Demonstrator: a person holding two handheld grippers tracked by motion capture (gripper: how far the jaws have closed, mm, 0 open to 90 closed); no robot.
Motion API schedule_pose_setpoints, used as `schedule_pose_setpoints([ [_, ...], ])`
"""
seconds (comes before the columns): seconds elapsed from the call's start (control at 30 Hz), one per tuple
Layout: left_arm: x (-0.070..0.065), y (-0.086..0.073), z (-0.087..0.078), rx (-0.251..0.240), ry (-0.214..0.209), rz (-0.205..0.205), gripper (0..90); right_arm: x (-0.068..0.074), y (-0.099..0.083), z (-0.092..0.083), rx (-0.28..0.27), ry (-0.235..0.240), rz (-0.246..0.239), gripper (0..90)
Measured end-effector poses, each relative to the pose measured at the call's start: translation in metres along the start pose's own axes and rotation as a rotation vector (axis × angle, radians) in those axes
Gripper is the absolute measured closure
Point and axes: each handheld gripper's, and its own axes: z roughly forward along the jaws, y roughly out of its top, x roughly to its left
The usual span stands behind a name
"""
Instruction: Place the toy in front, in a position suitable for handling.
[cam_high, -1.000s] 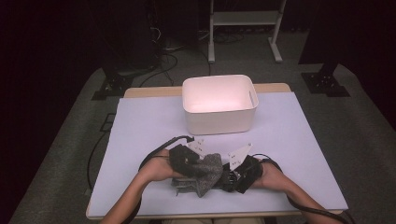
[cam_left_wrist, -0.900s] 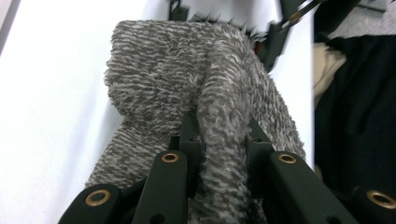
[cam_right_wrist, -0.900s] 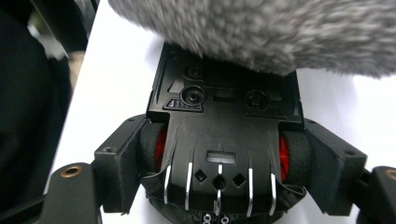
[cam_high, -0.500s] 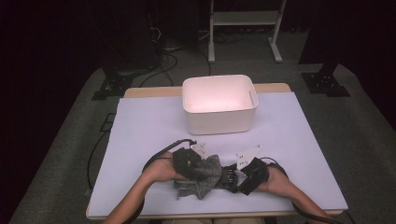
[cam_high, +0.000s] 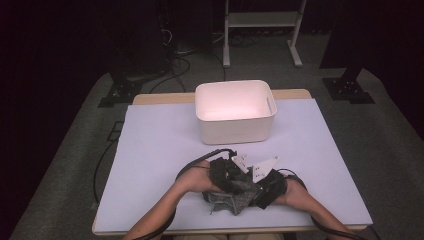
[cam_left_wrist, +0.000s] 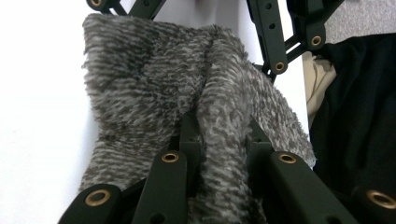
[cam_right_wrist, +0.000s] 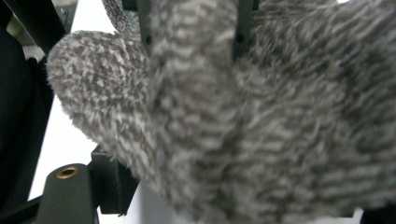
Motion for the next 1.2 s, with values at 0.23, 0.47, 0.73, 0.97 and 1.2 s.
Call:
schedule_pose_setpoints([
  [0.23, 0.000, -0.019, -0.010, 0.001, 0.026, -0.029, 75.1, 0.000, -0.001, 0.000, -0.010, -0.002, 0.000, 22.0],
  [0.47, 0.002, -0.059, -0.029, -0.012, 0.072, -0.081, 75.0, -0.001, -0.001, -0.001, -0.013, 0.007, -0.002, 22.3],
  [0.73, 0.001, -0.093, -0.041, -0.056, 0.117, -0.098, 75.0, -0.002, -0.002, -0.001, -0.013, 0.011, 0.001, 22.4],
  [0.97, 0.003, -0.096, -0.039, -0.111, 0.097, -0.075, 74.4, -0.002, -0.002, -0.001, -0.011, 0.011, -0.002, 22.4],
  [1.2, 0.003, -0.066, -0.027, -0.121, 0.057, -0.010, 74.5, -0.002, -0.001, -0.001, -0.009, 0.013, -0.005, 22.4],
])
